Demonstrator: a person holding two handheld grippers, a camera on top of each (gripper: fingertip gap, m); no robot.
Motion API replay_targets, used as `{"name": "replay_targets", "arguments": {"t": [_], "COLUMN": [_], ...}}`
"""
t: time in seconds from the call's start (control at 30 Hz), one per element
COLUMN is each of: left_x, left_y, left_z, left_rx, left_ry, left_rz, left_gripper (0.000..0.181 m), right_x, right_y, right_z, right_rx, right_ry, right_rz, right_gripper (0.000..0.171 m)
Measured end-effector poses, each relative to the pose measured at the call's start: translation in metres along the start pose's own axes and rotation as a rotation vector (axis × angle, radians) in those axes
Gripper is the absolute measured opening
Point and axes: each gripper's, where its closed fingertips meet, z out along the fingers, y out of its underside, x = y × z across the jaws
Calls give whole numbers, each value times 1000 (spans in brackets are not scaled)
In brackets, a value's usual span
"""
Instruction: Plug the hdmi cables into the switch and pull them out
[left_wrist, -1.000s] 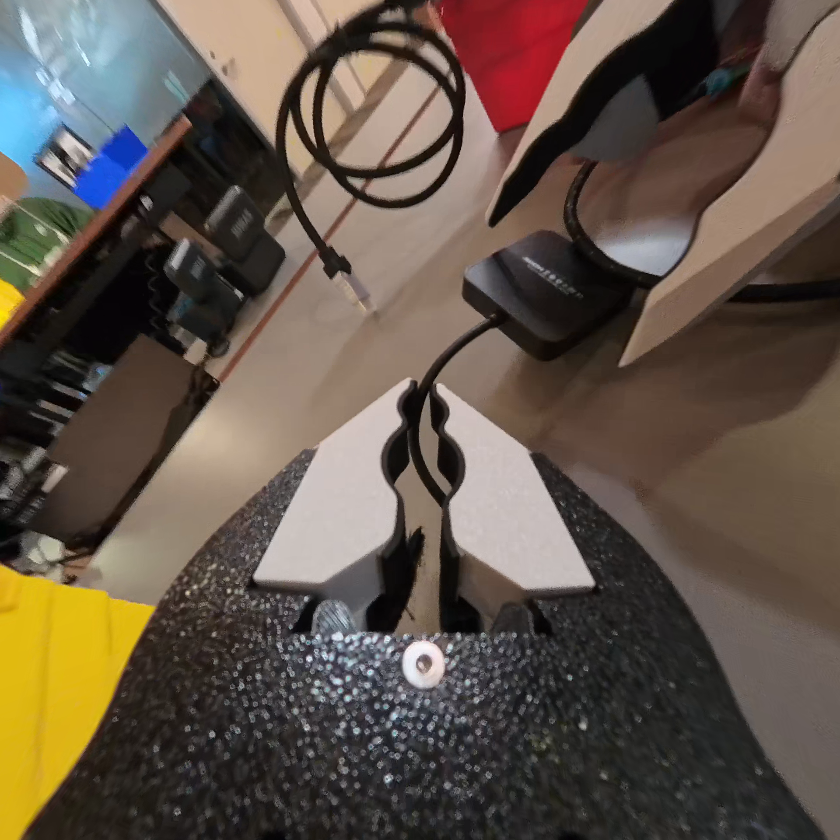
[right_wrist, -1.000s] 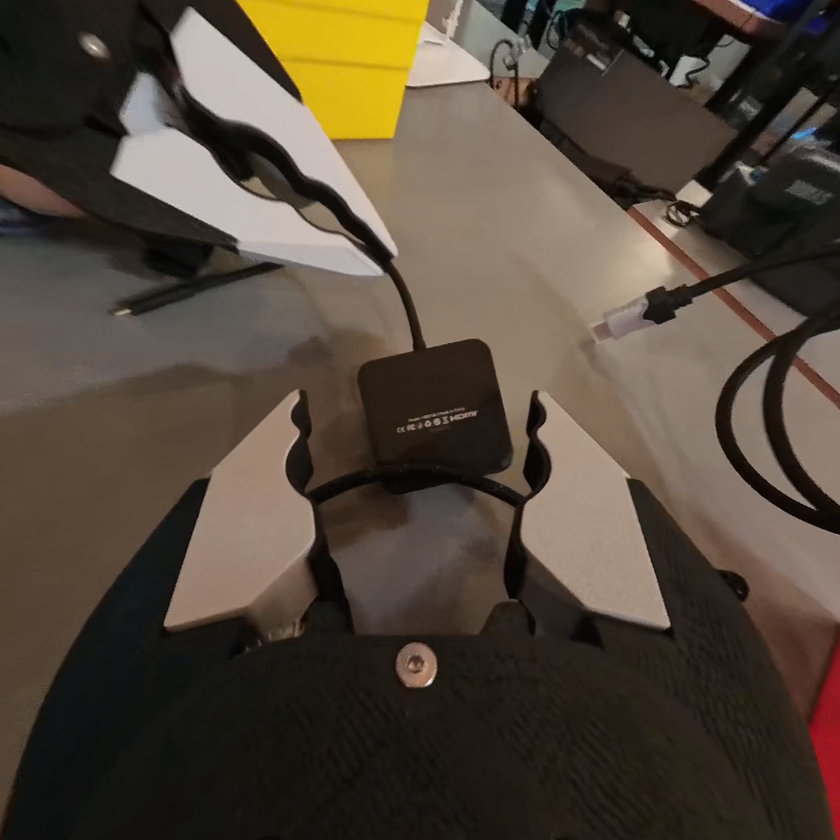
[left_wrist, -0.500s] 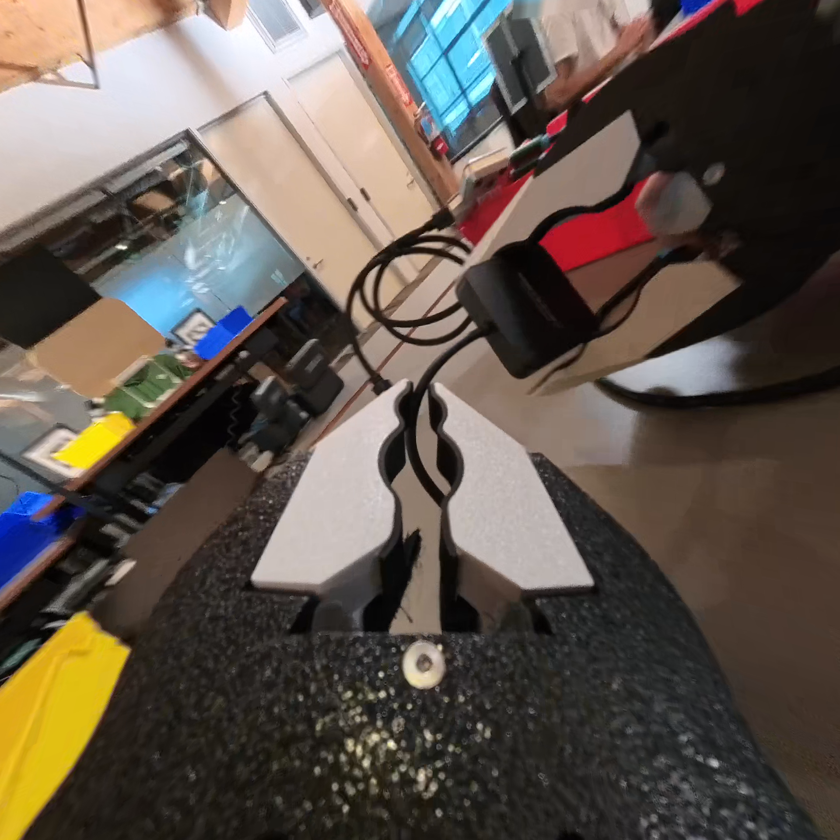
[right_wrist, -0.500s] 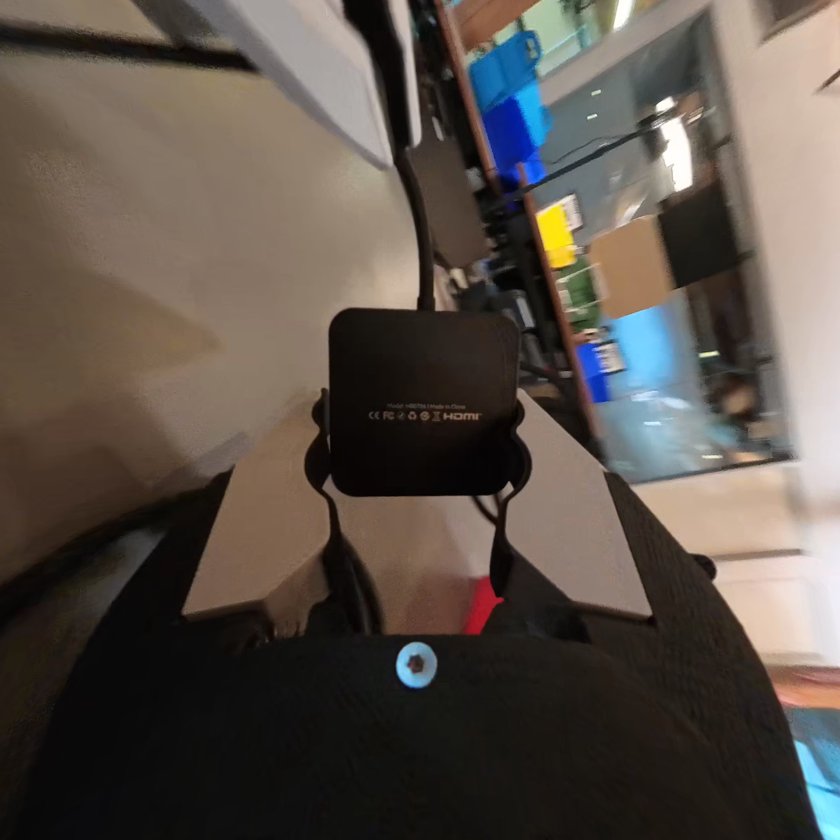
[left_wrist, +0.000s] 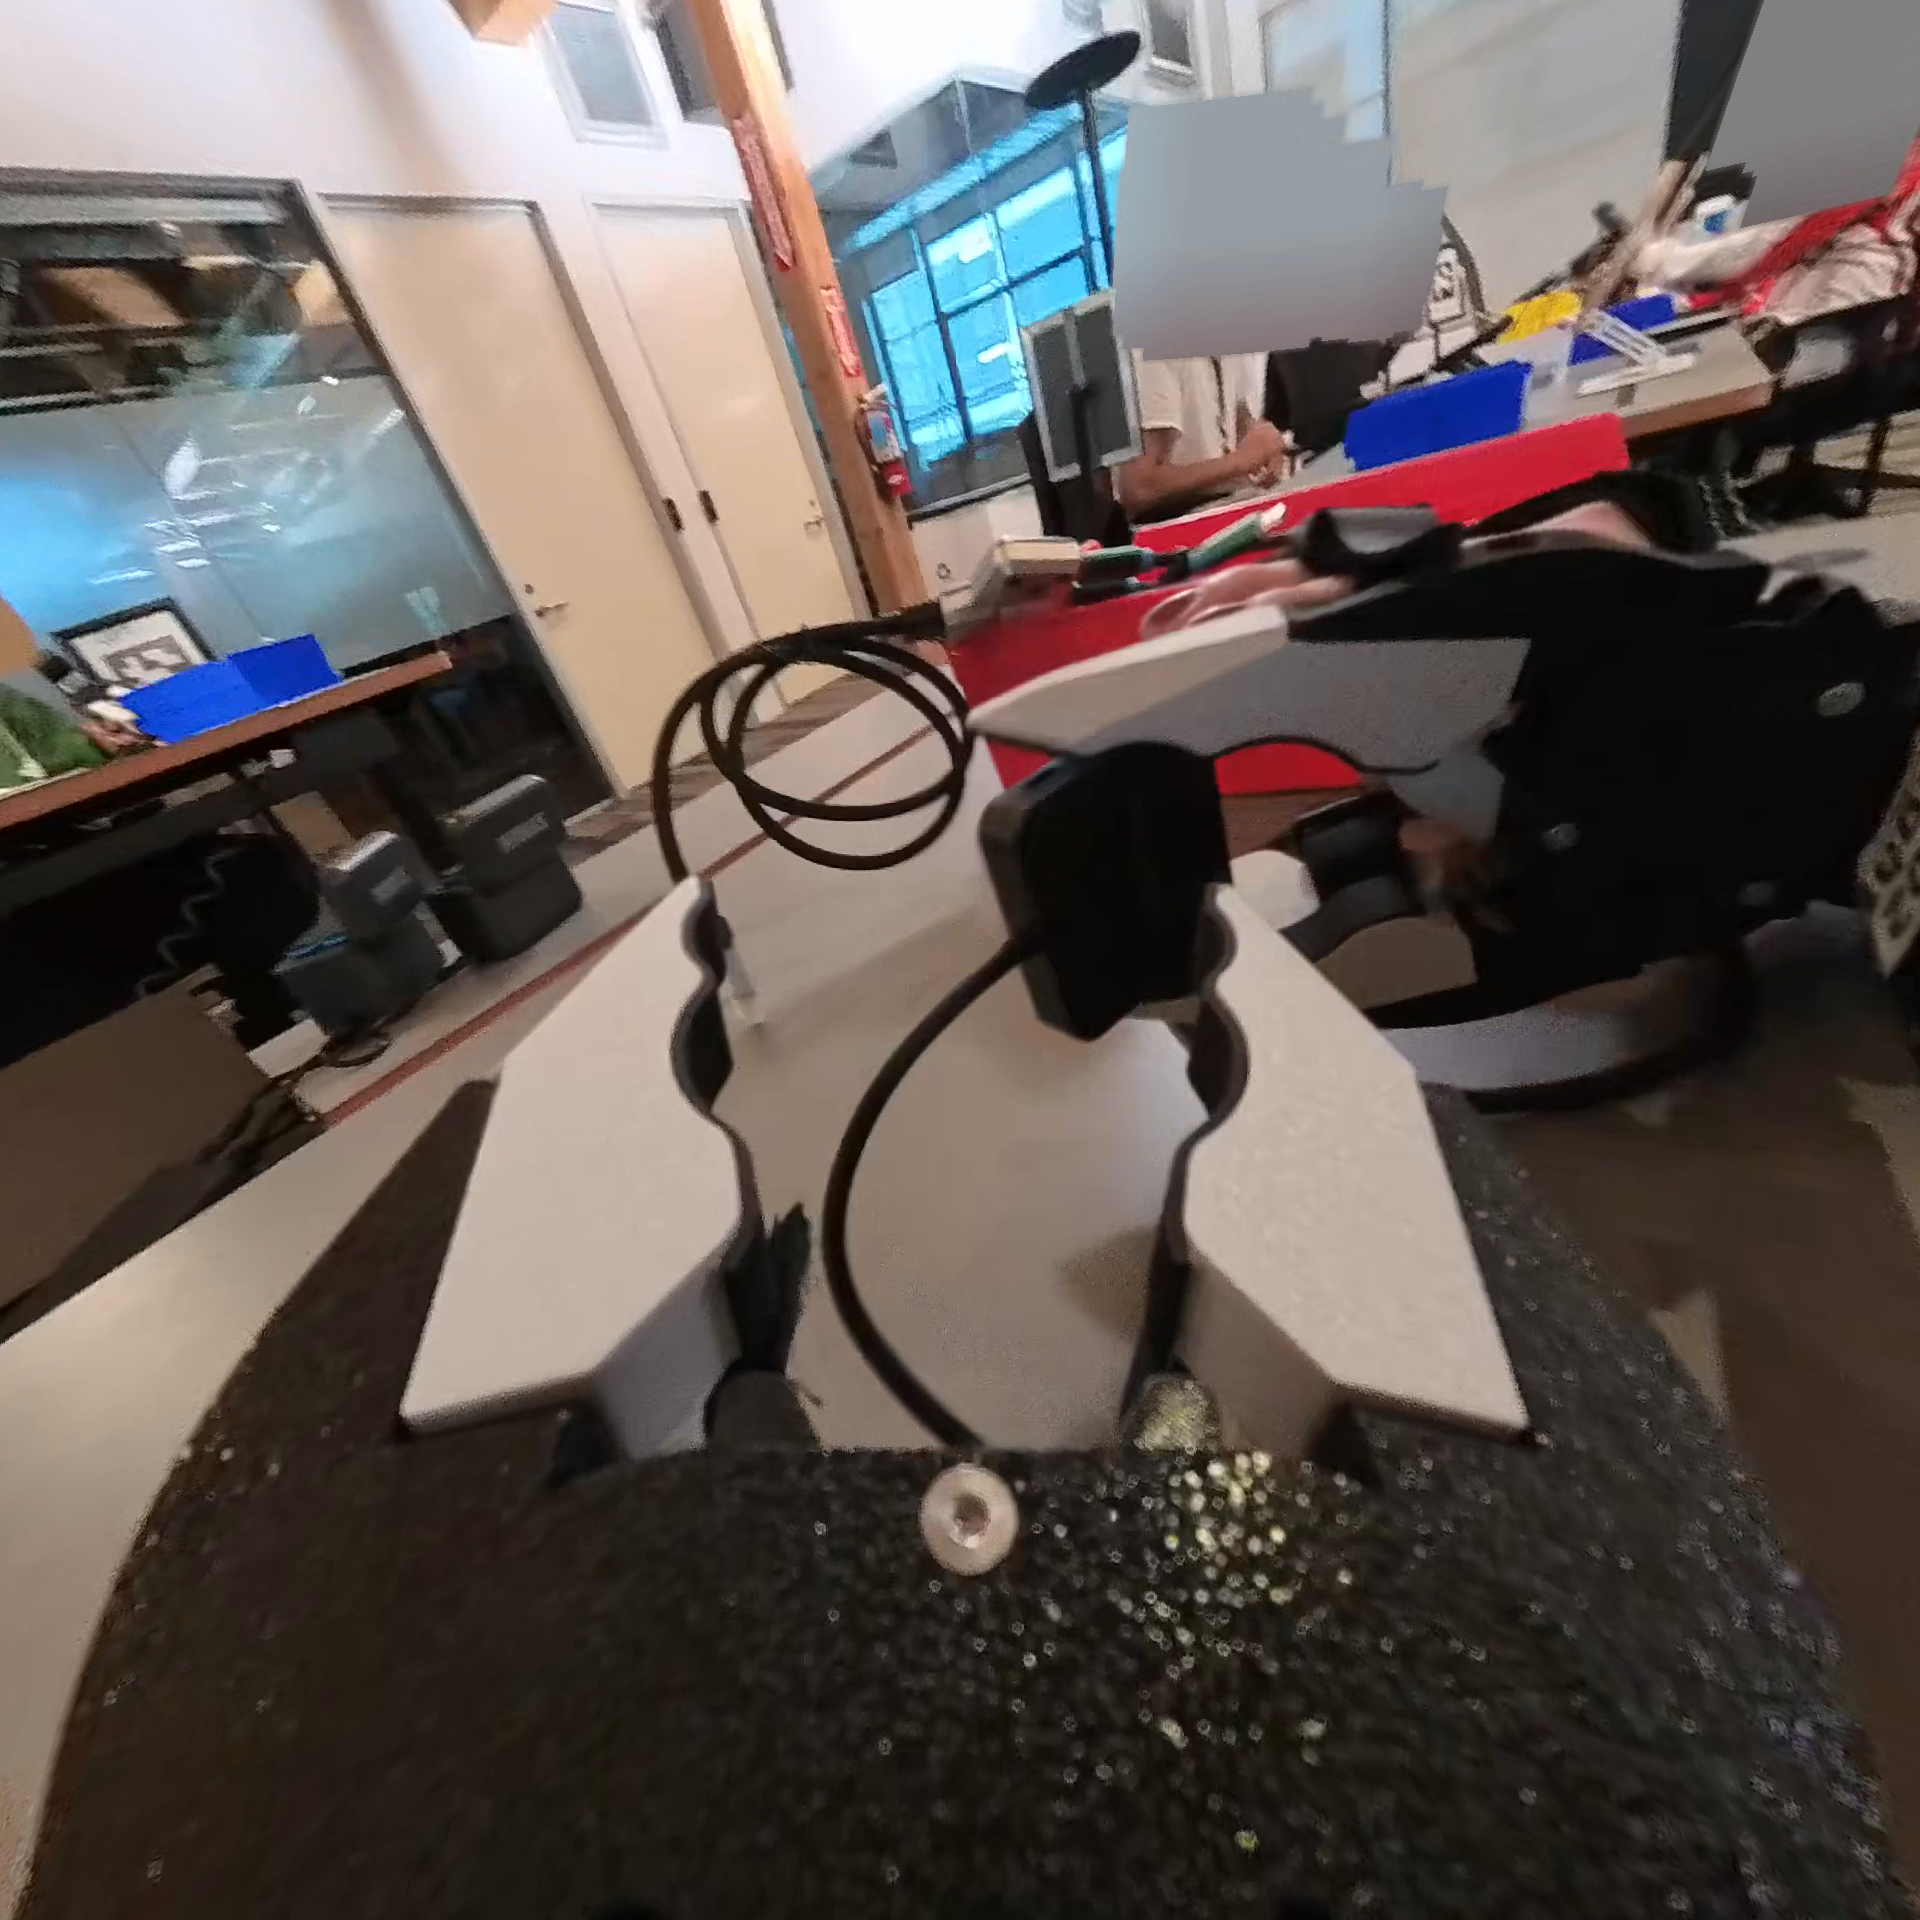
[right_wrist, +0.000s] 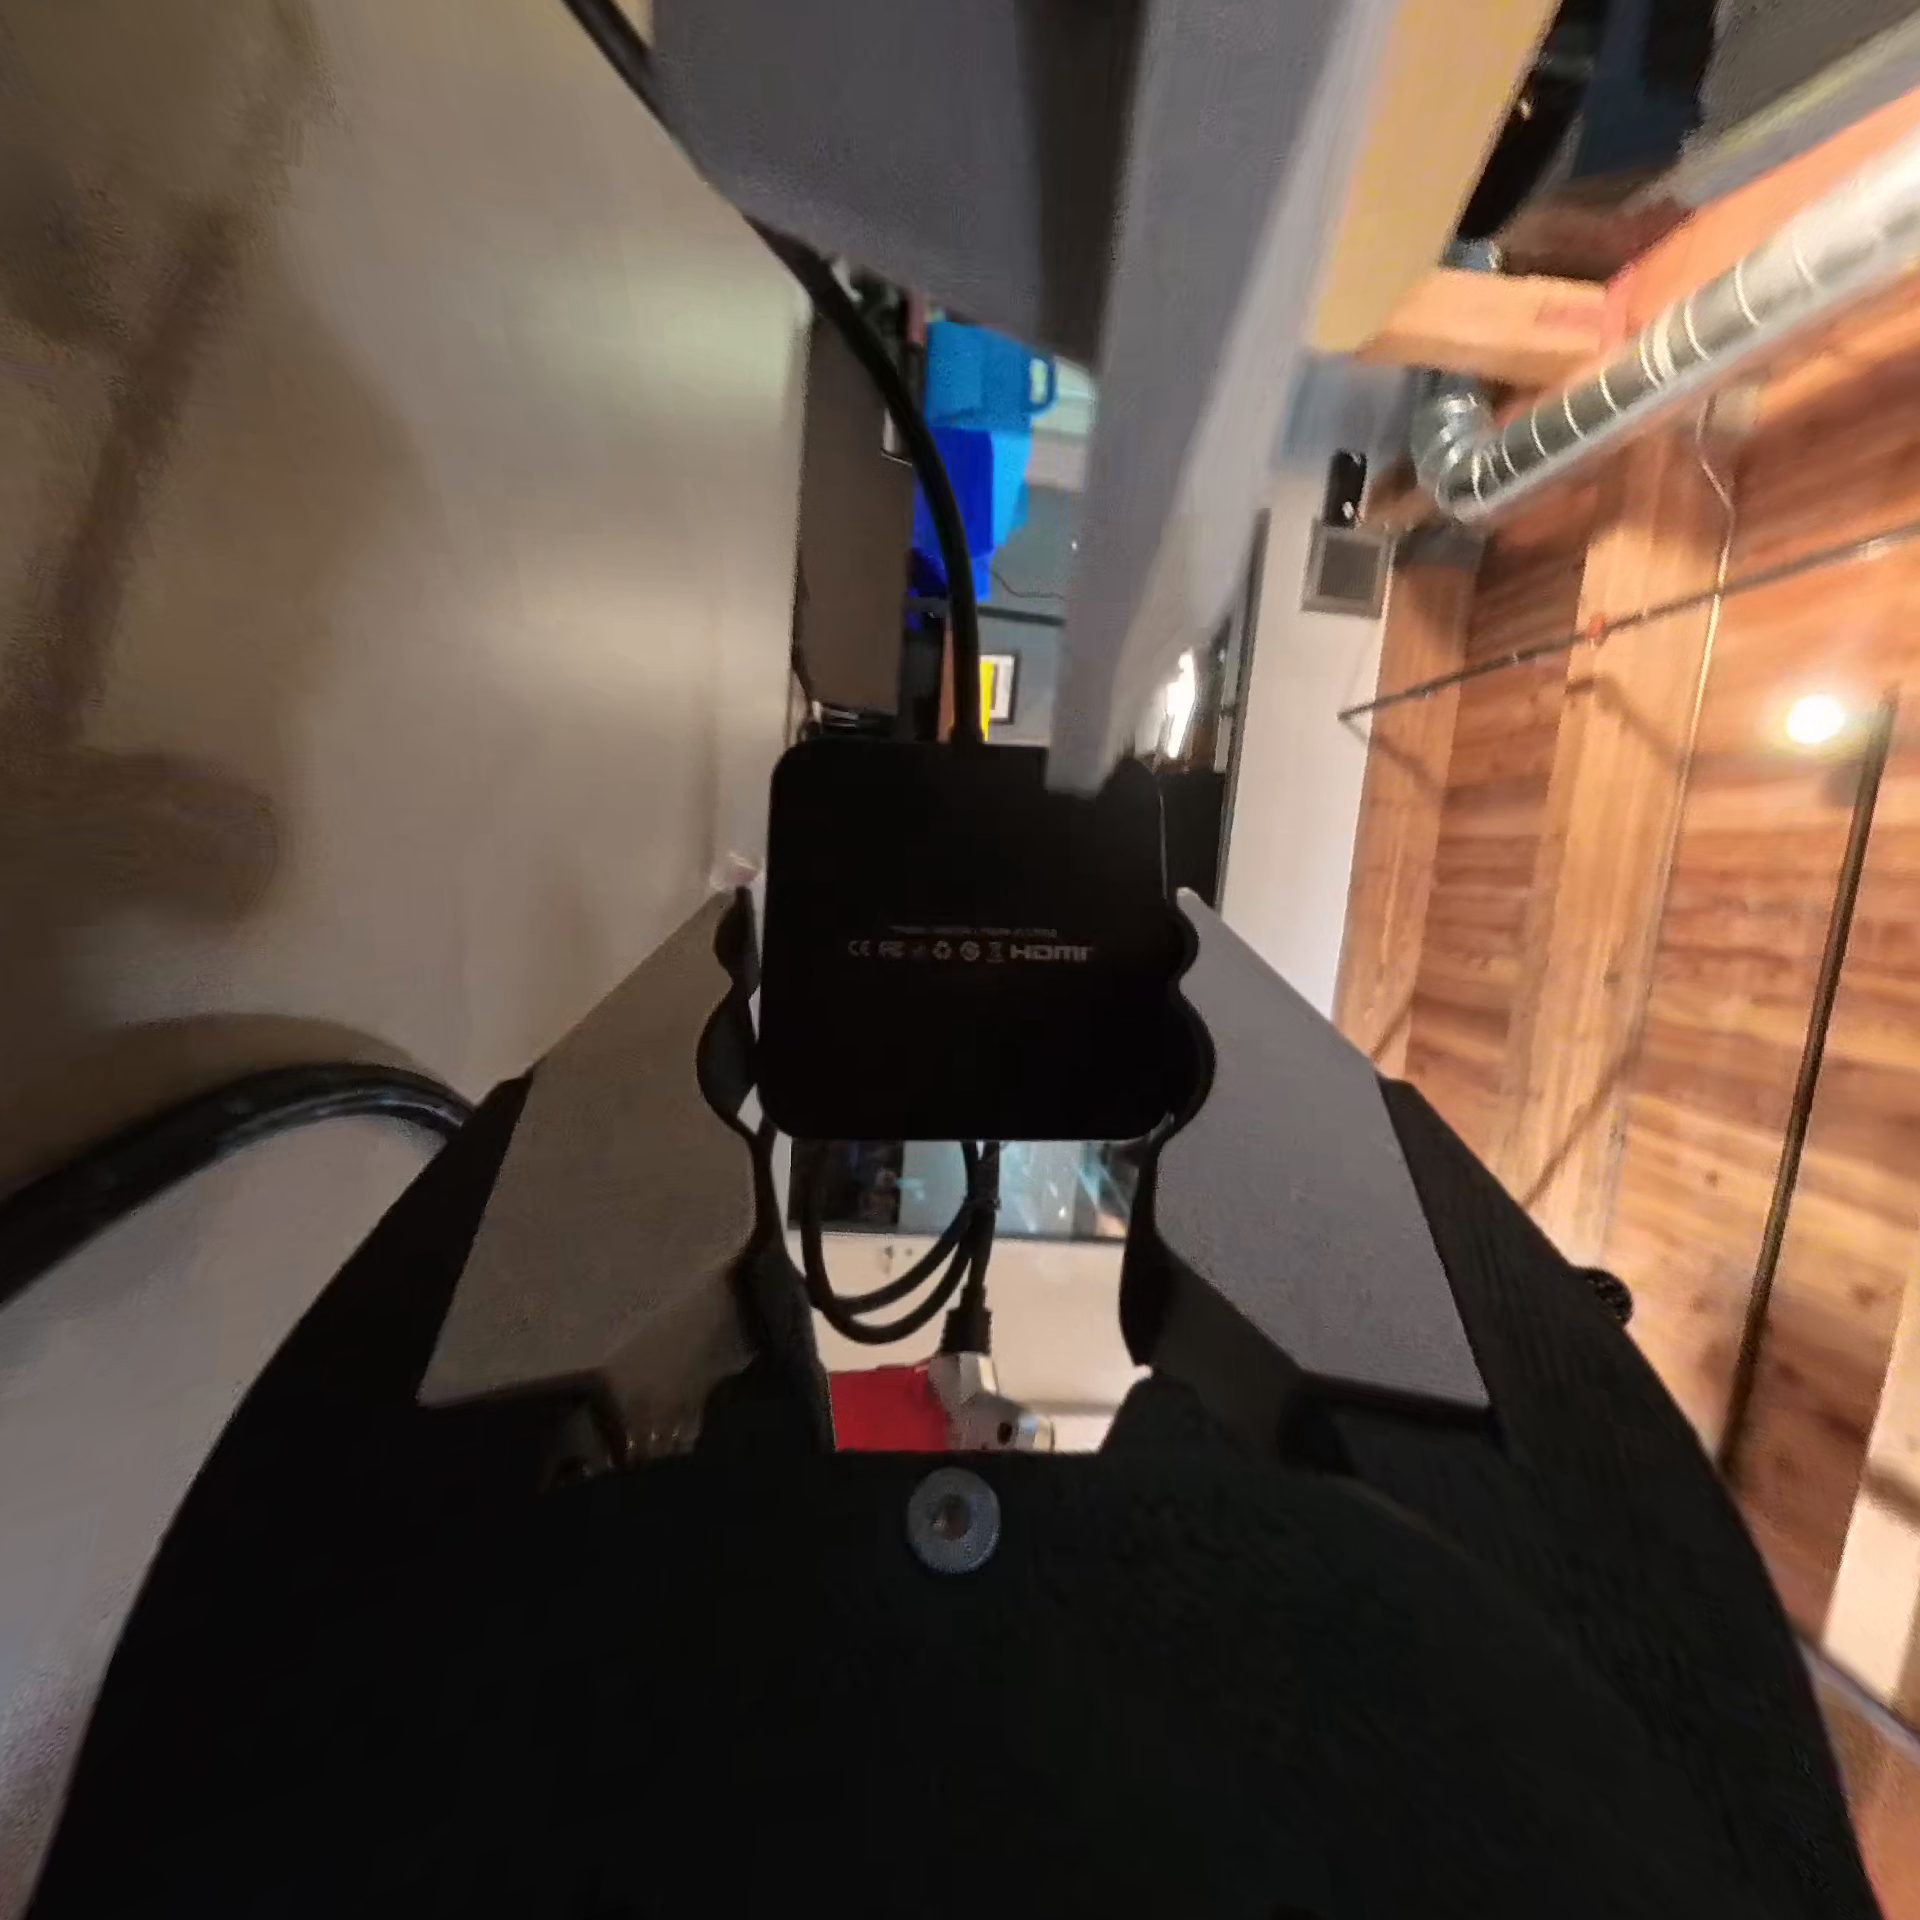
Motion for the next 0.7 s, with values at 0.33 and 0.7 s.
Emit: {"name": "replay_targets", "arguments": {"t": [0.33,0.7], "left_x": [31,21], "left_y": [11,4], "left_z": [2,-2], "left_rx": [-54,-24], "left_ry": [149,206], "left_rz": [98,-103], "left_gripper": [50,20], "right_x": [7,9], "right_y": [-37,-36], "right_z": [-9,-8], "right_rx": [137,162], "right_ry": [29,10], "right_rz": [-28,116], "right_gripper": [75,72]}}
